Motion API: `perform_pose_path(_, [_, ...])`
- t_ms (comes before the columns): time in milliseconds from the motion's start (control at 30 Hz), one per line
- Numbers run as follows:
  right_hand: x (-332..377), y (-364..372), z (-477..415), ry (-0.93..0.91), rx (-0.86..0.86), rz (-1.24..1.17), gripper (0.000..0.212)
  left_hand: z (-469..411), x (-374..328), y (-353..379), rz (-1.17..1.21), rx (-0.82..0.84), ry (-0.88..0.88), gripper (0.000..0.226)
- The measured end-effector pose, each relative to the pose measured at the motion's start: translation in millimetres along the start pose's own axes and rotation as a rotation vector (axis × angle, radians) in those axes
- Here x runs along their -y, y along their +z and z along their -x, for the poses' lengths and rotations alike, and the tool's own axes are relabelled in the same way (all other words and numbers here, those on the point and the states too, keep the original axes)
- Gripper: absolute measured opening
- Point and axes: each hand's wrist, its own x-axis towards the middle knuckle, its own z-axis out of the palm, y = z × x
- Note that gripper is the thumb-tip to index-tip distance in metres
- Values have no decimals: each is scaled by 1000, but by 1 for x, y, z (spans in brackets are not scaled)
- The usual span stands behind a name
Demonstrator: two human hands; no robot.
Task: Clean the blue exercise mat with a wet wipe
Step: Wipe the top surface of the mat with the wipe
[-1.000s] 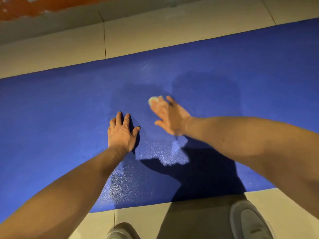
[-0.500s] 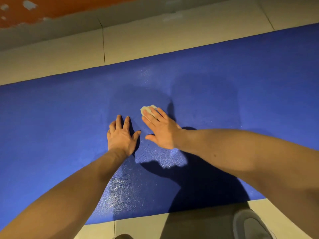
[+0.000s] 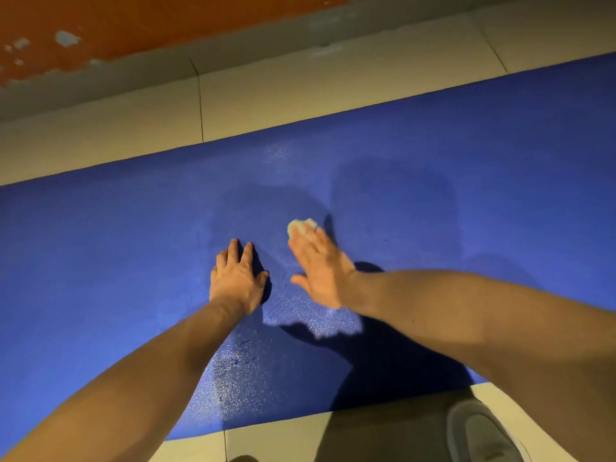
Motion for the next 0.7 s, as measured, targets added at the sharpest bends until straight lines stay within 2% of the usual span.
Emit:
perform_pose_path(100, [17, -2, 15, -83, 57, -36, 77, 6, -3, -2, -4, 38, 7, 72])
perform_pose_path(200, [10, -22, 16, -99, 11, -350, 72, 11, -5, -5, 40, 37, 21, 69])
perform_pose_path(333, [11, -40, 34, 65, -139, -796, 54, 22, -13, -7, 191, -10, 90, 64])
perform_pose_path(433, [15, -44, 51, 209, -71, -1085, 42, 34, -24, -11, 336, -33, 143, 60])
perform_pose_path(500, [17, -48, 60, 257, -21, -1137, 32, 45, -35, -18, 447, -28, 157, 52])
perform_pose_path(567, [18, -56, 67, 288, -47, -1128, 24, 58, -47, -27, 588, 13, 129, 38])
perform_pose_path(700, [19, -76, 80, 391, -41, -1215, 21, 84, -65, -38, 744, 82, 78, 13])
